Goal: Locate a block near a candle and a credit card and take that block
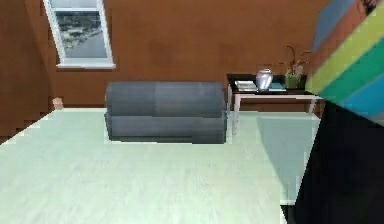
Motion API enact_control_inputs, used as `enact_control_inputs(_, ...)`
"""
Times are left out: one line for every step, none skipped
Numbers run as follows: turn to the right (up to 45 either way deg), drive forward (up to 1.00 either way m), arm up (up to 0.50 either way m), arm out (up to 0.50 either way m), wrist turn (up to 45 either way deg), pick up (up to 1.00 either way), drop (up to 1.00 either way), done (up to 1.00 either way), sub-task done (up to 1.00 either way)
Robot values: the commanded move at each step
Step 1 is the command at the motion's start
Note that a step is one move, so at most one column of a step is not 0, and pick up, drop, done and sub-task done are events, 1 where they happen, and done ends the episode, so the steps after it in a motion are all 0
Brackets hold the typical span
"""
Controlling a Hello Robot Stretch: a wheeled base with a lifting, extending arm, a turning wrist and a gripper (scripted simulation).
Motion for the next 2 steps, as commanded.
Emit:
enact_control_inputs(0.0, 1.00, 0.00, 0.00, 0.0, 0.00, 0.00, 0.00, 0.00)
enact_control_inputs(6.0, 0.00, 0.00, 0.00, 0.0, 0.00, 0.00, 0.00, 0.00)
